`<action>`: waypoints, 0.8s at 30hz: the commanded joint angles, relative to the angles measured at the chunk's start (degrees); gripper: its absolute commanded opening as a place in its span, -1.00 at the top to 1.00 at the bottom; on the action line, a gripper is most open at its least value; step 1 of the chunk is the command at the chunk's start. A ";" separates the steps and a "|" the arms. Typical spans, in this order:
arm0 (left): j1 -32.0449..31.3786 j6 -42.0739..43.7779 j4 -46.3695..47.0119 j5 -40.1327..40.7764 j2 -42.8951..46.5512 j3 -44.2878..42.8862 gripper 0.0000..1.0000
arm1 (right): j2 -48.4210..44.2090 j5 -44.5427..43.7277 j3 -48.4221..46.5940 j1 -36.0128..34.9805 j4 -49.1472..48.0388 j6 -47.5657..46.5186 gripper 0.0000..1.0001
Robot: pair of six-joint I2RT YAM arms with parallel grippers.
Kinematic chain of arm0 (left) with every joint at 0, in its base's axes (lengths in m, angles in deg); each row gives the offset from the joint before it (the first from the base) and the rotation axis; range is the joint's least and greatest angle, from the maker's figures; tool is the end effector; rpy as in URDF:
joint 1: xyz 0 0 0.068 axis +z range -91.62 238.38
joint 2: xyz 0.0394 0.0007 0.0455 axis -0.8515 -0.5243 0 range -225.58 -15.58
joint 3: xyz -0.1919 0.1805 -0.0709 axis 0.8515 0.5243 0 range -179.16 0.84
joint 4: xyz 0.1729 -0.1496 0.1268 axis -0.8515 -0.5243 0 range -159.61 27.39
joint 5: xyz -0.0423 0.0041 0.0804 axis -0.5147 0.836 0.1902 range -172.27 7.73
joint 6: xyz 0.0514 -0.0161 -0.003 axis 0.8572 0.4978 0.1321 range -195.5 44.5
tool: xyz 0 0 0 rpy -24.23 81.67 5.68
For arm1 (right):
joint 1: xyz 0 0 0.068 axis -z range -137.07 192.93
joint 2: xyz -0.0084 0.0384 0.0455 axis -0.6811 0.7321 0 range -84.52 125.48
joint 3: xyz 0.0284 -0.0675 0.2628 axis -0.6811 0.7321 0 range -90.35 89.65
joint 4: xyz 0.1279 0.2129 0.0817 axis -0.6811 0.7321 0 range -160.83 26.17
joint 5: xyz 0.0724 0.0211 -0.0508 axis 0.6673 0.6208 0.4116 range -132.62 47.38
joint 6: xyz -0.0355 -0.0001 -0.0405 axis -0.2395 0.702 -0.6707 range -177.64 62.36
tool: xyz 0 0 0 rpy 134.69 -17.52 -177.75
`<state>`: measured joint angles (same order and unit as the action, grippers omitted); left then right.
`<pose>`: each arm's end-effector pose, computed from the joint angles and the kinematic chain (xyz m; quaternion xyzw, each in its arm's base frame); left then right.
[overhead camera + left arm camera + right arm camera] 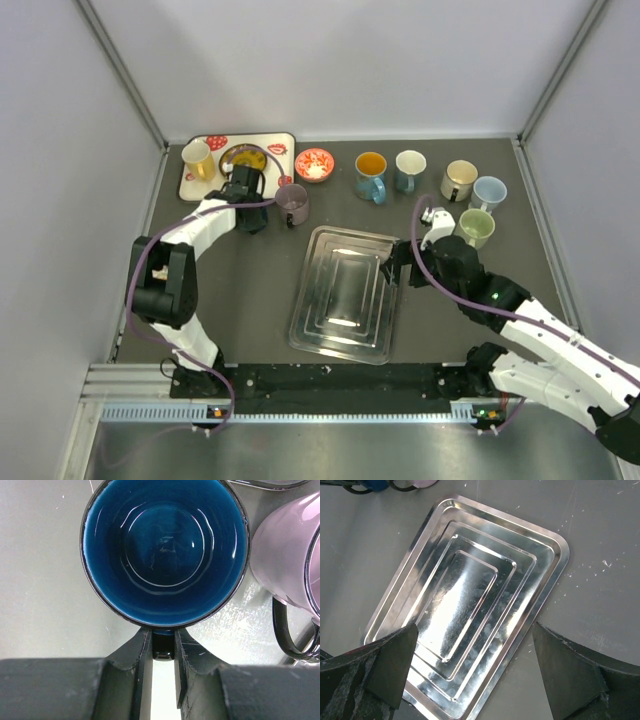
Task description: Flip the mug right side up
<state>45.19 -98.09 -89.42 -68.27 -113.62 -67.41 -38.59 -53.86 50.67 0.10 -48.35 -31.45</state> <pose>0.3518 -0.0735 0.2146 -0.1128 0.9446 0.0234 0.3074 0.1381 0.1185 0.2797 -0.0755 0.8575 0.2147 0.4615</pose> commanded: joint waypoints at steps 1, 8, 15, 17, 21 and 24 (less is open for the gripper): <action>0.45 -0.52 0.79 1.12 1.97 -0.66 1.00 | -0.14 0.43 0.05 0.47 -1.74 0.26 -0.98; -0.87 -2.02 -2.63 -1.16 16.46 2.59 1.00 | 0.12 3.42 -1.09 0.55 -2.00 1.05 -0.98; -6.75 -5.25 -1.95 -16.95 36.04 3.90 1.00 | 2.76 17.00 -3.12 0.47 -5.60 5.17 -0.98; -7.90 -8.07 6.00 -29.20 41.58 8.10 1.00 | 2.50 21.42 -2.51 0.55 -10.14 7.46 -0.96; -9.83 -20.35 22.70 -42.34 49.23 16.03 1.00 | -1.10 32.92 2.58 0.47 -25.13 18.06 -0.88; -11.24 -26.95 33.88 -47.11 52.24 19.99 1.00 | -3.39 37.59 7.42 0.38 -37.36 25.62 -0.86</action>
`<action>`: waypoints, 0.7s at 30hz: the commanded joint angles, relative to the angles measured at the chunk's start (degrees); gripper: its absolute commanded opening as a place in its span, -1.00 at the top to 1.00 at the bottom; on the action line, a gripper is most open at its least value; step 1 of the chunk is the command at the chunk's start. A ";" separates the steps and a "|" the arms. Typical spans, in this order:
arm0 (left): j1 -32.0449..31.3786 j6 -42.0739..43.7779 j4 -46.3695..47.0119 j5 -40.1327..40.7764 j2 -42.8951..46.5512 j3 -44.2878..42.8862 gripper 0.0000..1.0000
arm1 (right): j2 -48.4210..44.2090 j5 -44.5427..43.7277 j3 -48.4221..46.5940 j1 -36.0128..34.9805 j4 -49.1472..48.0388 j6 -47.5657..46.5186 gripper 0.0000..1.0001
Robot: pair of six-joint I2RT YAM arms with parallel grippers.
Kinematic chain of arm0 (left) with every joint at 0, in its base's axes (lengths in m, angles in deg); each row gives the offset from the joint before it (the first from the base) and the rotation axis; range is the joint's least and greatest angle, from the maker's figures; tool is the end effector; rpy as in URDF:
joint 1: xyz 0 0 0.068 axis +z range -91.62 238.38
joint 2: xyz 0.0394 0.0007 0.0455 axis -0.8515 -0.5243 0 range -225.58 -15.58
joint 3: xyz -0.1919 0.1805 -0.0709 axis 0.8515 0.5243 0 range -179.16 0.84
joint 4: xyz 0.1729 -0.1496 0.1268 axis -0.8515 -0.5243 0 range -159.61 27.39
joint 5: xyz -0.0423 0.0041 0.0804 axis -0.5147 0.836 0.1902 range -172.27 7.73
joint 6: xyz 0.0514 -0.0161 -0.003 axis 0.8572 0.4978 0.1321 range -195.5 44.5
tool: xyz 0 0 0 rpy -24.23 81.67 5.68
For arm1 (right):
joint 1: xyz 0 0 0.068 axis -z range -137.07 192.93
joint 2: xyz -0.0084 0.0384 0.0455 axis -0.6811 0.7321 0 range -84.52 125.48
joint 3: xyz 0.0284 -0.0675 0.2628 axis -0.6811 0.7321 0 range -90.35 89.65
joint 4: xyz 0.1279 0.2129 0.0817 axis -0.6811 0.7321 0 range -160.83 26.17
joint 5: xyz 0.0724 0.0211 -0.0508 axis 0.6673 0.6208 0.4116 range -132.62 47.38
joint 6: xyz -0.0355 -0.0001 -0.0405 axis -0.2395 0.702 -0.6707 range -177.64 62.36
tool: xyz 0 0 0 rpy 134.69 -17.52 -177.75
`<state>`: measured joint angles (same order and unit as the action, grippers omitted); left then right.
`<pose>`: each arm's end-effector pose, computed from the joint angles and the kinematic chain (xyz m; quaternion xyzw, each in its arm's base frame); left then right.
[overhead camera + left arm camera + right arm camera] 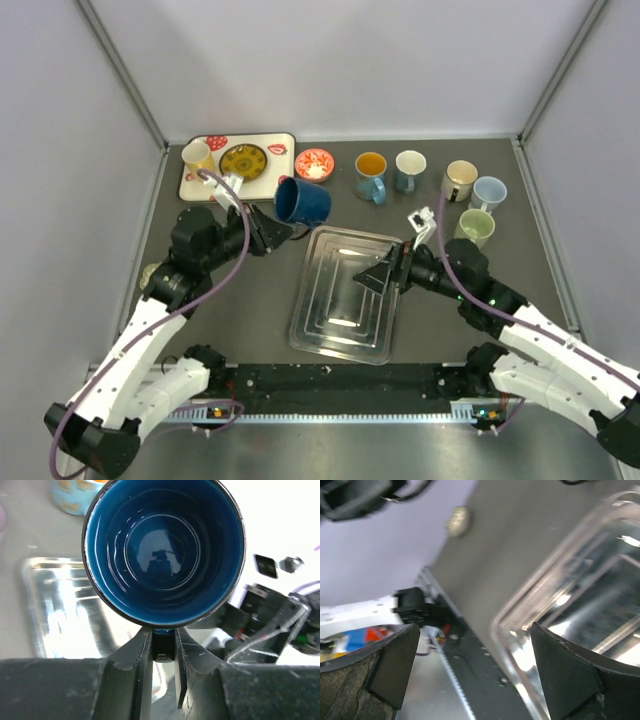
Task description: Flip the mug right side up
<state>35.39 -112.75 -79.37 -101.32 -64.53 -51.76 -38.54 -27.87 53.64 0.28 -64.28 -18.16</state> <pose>0.1725 -0.0857 0.3637 0.0062 0.7791 -0.4199 0.4654 0.1353 0.1369 0.2893 -0.0987 0.7923 0.4673 0.3797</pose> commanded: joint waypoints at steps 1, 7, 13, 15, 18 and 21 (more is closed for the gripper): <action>-1.80 -13.62 25.96 -14.61 3.68 6.00 1.00 | -3.61 12.41 5.41 0.20 -24.27 13.85 -0.84; -6.10 -22.24 43.52 -12.69 6.58 15.05 1.00 | -2.65 10.66 6.92 -2.96 -31.57 17.03 -0.82; -11.55 -22.51 46.55 -8.90 5.45 16.48 1.00 | 1.04 7.94 6.83 -3.05 -39.24 19.14 -0.63; -12.87 -22.07 46.72 -8.46 4.65 16.04 1.00 | 1.74 6.88 6.13 -3.05 -39.68 18.53 -0.55; -13.93 -22.07 47.16 -8.20 3.69 15.51 1.00 | 4.20 7.66 4.81 -3.05 -41.00 18.44 -0.46; -14.72 -22.25 47.60 -8.46 2.55 14.81 1.00 | 5.79 7.24 4.02 -3.05 -42.58 18.52 -0.40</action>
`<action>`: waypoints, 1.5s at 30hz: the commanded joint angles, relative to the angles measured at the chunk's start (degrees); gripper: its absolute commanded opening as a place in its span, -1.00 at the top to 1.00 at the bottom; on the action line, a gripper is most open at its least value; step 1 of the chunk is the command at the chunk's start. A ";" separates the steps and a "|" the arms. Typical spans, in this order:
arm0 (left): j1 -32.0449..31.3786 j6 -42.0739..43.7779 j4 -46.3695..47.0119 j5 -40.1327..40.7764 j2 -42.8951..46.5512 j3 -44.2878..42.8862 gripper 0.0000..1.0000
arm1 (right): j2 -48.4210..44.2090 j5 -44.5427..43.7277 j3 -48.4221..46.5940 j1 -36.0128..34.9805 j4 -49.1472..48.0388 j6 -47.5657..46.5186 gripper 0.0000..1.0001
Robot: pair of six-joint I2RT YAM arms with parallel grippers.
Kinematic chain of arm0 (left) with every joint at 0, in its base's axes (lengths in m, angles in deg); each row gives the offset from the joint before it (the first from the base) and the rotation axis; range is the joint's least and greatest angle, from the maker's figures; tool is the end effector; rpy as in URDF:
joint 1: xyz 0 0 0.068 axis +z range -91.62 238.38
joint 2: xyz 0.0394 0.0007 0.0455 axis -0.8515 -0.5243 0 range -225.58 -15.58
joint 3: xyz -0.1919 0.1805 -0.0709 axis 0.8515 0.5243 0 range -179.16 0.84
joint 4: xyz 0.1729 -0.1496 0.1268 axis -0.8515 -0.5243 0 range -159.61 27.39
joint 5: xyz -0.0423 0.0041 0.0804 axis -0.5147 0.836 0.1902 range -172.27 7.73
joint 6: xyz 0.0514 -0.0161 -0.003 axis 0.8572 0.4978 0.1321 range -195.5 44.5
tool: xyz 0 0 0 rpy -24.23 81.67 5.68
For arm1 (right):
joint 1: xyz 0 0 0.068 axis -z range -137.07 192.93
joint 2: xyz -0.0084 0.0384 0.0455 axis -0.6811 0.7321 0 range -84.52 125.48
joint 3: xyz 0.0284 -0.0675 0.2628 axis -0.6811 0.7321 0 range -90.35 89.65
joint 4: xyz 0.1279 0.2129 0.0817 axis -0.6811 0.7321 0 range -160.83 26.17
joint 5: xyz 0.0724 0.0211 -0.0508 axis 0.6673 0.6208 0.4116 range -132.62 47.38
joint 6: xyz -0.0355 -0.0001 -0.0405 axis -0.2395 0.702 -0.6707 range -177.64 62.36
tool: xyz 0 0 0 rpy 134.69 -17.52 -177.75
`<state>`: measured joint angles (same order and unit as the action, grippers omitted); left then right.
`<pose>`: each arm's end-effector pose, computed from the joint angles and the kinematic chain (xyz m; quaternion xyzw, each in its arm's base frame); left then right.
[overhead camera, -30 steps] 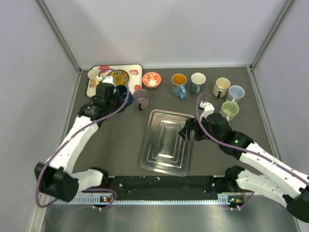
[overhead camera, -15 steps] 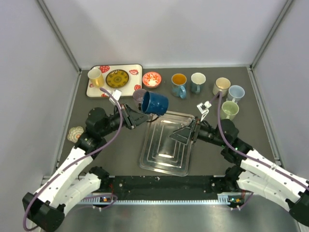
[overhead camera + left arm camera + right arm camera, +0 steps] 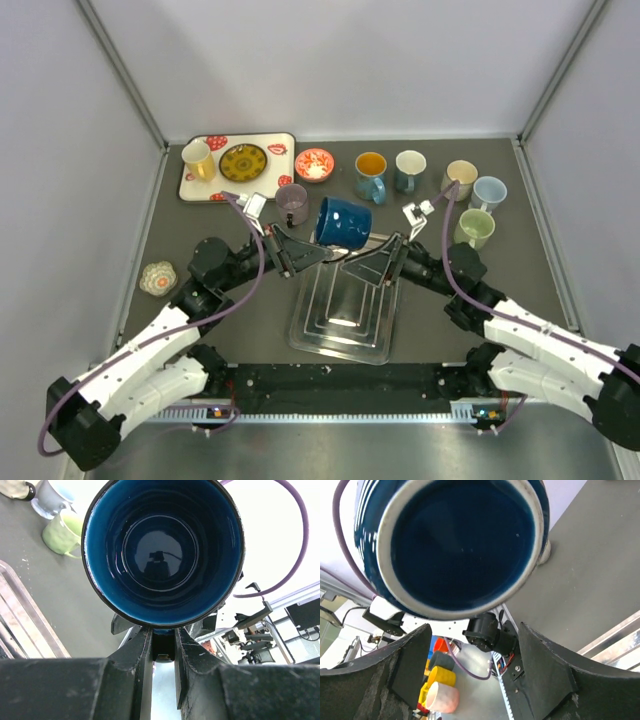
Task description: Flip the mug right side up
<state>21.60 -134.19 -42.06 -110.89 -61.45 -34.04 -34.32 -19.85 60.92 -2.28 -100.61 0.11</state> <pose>0.1437 -0.1286 0.3327 0.0664 0.6500 -0.6550 0.3795 0.1359 0.1564 0.2981 -0.0784 0.6536 0.6607 0.3608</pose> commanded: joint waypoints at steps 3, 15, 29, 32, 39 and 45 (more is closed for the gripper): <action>-1.98 -0.98 10.56 0.85 -1.07 -3.27 1.00 | 2.10 -1.14 -3.70 -0.49 -8.18 0.34 -0.38; -4.27 -1.42 9.24 -0.38 -0.45 -2.13 1.00 | 3.15 -2.46 -4.93 -0.05 -10.91 0.16 -0.12; -5.50 -1.68 9.06 -0.65 0.43 0.16 1.00 | 7.02 -1.59 -6.16 2.67 -18.55 5.87 0.68; -5.59 -1.60 8.80 -0.91 0.78 0.33 1.00 | 7.72 -1.58 -6.34 3.02 -18.91 7.19 0.51; -5.68 -1.68 8.80 -1.61 1.66 1.38 1.00 | 10.27 -1.41 -7.48 3.81 -21.72 9.47 0.35; -5.76 -1.60 8.62 -1.79 2.27 1.91 1.00 | 12.64 -1.93 -8.01 3.99 -24.62 11.41 0.28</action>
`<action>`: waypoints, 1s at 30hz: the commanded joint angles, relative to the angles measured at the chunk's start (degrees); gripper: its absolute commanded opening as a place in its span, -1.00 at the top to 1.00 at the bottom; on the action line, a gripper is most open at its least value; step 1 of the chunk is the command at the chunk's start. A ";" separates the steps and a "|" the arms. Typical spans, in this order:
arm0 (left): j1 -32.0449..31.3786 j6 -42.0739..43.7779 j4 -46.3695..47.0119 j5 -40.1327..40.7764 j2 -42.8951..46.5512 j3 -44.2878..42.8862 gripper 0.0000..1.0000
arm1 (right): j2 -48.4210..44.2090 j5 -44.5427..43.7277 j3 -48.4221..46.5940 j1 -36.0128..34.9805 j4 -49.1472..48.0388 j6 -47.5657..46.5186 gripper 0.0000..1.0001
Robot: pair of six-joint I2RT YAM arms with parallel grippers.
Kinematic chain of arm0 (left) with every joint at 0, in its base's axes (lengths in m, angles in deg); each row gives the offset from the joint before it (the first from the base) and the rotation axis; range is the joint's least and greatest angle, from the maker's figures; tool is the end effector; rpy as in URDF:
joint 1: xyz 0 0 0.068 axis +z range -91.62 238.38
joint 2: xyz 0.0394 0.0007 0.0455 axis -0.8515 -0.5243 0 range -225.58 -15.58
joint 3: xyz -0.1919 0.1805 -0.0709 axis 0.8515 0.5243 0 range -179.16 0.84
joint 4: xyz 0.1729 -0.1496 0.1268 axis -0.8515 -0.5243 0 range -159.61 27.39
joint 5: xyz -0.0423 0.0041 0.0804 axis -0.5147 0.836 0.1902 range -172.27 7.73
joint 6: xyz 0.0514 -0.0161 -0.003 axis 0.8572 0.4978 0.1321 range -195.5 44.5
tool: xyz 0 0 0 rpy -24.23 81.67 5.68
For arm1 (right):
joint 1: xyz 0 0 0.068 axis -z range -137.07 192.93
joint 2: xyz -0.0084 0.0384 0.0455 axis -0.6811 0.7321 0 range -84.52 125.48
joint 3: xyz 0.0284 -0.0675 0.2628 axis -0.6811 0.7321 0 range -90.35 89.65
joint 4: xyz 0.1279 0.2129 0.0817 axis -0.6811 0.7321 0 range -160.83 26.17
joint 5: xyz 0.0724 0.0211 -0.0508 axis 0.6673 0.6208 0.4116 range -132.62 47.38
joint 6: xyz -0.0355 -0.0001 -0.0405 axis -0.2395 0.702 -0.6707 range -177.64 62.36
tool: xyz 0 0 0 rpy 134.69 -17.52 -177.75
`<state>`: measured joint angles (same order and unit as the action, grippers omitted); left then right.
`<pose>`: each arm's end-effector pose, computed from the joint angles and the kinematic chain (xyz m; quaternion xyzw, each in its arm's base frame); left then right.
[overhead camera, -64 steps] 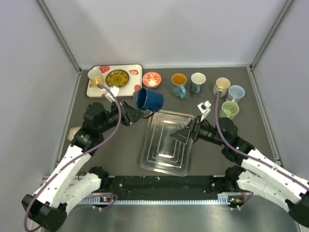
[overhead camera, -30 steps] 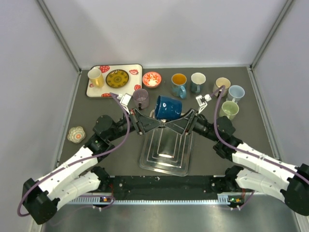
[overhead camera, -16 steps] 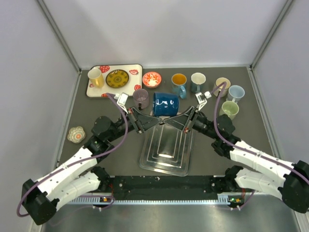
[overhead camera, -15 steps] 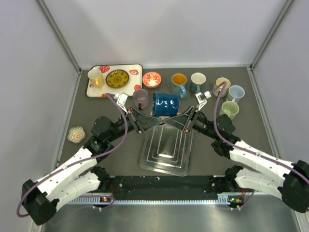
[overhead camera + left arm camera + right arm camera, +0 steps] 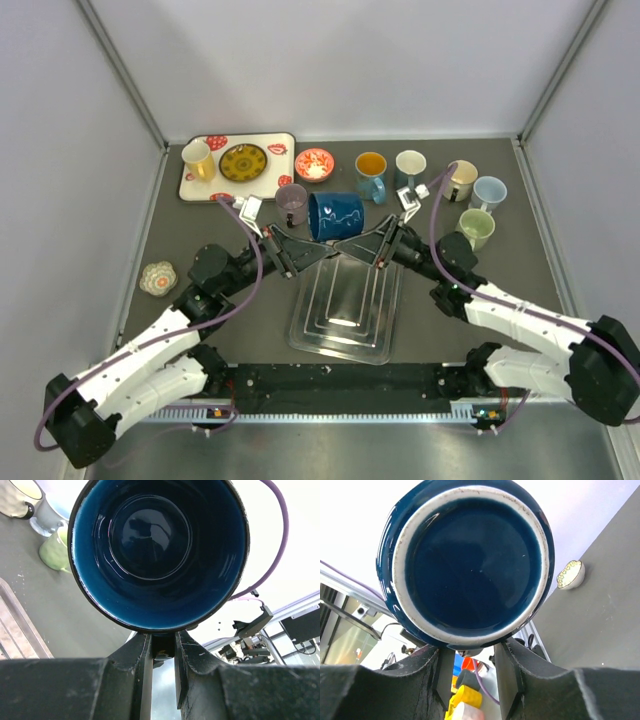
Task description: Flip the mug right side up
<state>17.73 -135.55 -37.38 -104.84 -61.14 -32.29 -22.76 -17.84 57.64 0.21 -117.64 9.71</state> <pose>0.1366 -0.1352 0.3316 0.0477 0.6287 -0.6681 0.3951 0.1657 0.1733 0.3079 -0.0447 0.6040 0.7168 0.3456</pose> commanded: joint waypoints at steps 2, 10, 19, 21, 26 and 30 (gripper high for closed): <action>-1.90 -0.15 3.95 -7.84 2.05 0.34 1.00 | 1.96 -3.16 -5.51 1.41 -8.39 1.99 0.52; -1.90 0.38 2.98 -7.14 2.41 1.04 1.00 | 3.28 3.43 -8.24 1.41 -6.37 -0.20 1.00; -1.81 3.80 -1.05 3.31 6.27 2.54 -0.14 | -4.71 5.02 -7.72 1.41 10.15 -10.92 1.00; -1.81 4.77 -1.59 4.63 6.89 2.45 -0.19 | -6.46 5.11 -7.37 1.41 12.51 -12.24 1.00; -1.63 6.17 -4.04 5.60 6.27 1.49 -0.26 | -10.16 2.48 -6.58 1.41 22.26 -16.01 1.00; -1.63 9.77 -12.47 9.64 8.55 -0.36 -0.28 | -13.68 -8.38 -7.54 1.41 39.47 -25.22 1.00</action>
<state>15.96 -130.17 -44.24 -99.68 -54.87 -29.86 -32.53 -16.62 52.79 1.15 -89.86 -5.74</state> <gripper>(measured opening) 0.636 0.132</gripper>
